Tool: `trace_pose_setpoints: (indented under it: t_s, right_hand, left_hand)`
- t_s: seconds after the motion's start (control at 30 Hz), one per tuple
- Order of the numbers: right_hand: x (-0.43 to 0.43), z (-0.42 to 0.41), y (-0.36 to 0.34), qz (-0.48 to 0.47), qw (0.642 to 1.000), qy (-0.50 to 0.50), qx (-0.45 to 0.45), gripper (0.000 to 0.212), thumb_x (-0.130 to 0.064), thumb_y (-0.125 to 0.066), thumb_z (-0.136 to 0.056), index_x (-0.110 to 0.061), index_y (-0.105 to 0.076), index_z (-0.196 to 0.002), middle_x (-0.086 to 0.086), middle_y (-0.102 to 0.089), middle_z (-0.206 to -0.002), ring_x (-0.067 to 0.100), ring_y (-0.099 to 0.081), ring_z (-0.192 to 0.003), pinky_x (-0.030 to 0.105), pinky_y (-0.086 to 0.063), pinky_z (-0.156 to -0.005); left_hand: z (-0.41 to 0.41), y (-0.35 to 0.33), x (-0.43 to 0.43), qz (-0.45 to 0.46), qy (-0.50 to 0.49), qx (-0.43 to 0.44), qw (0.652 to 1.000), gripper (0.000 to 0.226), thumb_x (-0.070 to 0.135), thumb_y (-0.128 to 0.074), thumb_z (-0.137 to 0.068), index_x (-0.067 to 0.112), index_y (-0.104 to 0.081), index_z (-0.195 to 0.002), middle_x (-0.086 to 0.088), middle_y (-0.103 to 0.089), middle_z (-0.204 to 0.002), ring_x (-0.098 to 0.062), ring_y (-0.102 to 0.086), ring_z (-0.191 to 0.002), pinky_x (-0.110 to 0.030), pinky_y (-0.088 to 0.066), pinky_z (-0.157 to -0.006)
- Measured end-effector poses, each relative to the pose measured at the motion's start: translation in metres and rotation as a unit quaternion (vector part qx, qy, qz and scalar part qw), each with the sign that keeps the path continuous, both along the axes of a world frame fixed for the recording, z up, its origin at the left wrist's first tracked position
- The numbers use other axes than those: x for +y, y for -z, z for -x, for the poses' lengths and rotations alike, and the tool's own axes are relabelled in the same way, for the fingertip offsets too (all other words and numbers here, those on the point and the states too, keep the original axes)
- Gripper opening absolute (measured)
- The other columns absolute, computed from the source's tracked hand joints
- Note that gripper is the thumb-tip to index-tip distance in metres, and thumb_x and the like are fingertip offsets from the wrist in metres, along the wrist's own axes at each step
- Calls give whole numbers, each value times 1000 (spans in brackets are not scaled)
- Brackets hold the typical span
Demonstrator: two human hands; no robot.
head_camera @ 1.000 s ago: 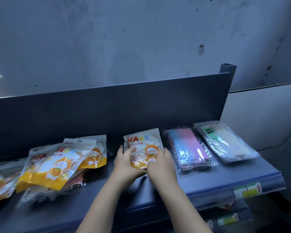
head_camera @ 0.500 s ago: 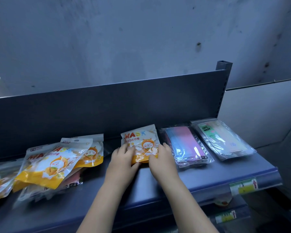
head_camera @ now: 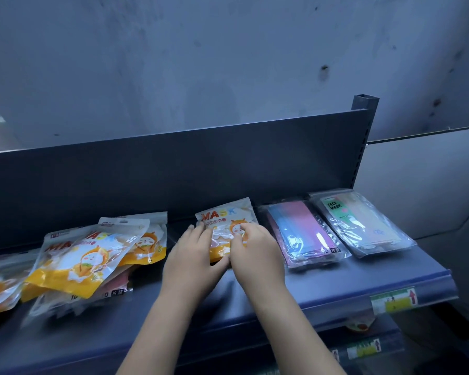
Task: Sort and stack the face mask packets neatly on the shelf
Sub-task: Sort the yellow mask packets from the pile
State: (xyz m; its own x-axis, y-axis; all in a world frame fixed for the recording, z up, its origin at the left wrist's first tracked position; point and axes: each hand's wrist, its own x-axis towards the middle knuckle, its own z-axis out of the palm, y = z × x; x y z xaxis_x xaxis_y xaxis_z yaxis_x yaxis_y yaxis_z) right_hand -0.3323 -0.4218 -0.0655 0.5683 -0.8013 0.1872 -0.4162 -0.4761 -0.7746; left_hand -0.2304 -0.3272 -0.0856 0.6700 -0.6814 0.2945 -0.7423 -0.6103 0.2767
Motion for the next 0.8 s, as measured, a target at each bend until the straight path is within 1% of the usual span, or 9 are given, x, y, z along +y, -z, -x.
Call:
trace_pose_setpoints:
  t_s: [0.07,0.2,0.27,0.3,0.37,0.47,0.53,0.63,0.8]
  right_hand:
    - [0,0,-5,10,1000,-21,-19,35,-24,-49,-103,-18,-64,-134,-4,-61,-140,18,-56,-125,31,-43,-98]
    - [1,0,-8,57,995,-65,-39,47,-30,-48,-106,-14,-50,-151,-1,-53,-152,16,-42,-143,28,-34,-113]
    - [3,-1,-9,79,994,-72,-31,55,-38,-44,-107,-14,-42,-157,0,-44,-161,17,-28,-154,34,-25,-125]
    - [4,-2,-9,92,993,-74,-23,59,-43,-39,-106,-15,-38,-159,-1,-40,-164,18,-22,-157,38,-21,-127]
    - [6,-6,-11,125,989,-80,-3,68,-51,-29,-102,-18,-33,-162,-4,-33,-168,16,-13,-160,41,-14,-130]
    - [14,-12,-14,139,986,-95,6,72,-55,-24,-100,-21,-30,-163,-7,-27,-171,13,-7,-161,37,-4,-129]
    - [22,-15,-16,132,985,-107,1,72,-55,-24,-100,-21,-31,-163,-7,-27,-171,13,-8,-161,38,-6,-130]
    - [34,-21,-15,121,985,-126,-2,70,-54,-27,-102,-19,-33,-162,-4,-29,-170,15,-10,-161,43,-15,-129]
    - [58,-38,-14,107,982,-155,12,62,-48,-39,-108,-17,-31,-162,-2,-26,-171,16,-10,-161,40,-15,-129]
  left_hand:
    - [-2,-6,4,4,-4,-12,1000,74,60,-54,-94,20,-42,-155,3,-33,-166,-17,-21,-156,-35,-27,-122]
    - [-1,-22,15,21,-25,-76,997,73,64,-35,-95,18,-50,-150,-1,-38,-164,-22,-18,-157,-44,-27,-123]
    - [1,-29,21,29,-39,-106,993,74,65,-25,-98,19,-49,-150,-1,-32,-167,-22,-10,-159,-47,-22,-125]
    - [2,-33,24,33,-46,-109,992,74,65,-21,-99,20,-47,-152,0,-27,-169,-21,-6,-159,-47,-18,-126]
    - [2,-41,29,39,-61,-101,992,76,66,-14,-99,22,-41,-155,3,-20,-171,-18,1,-159,-45,-10,-127]
    - [-1,-49,37,52,-81,-94,991,82,68,-10,-96,21,-40,-156,2,-21,-171,-18,0,-159,-45,-7,-127]
    - [-5,-49,44,47,-97,-92,990,82,67,-10,-96,20,-41,-156,1,-23,-170,-20,-3,-159,-46,-9,-127]
    - [-11,-45,58,24,-114,-82,990,81,66,-13,-95,19,-42,-155,0,-25,-169,-22,-5,-159,-47,-10,-127]
    - [-25,-45,92,5,-124,-79,989,81,66,-16,-94,19,-43,-154,-1,-28,-168,-22,-8,-159,-47,-8,-127]
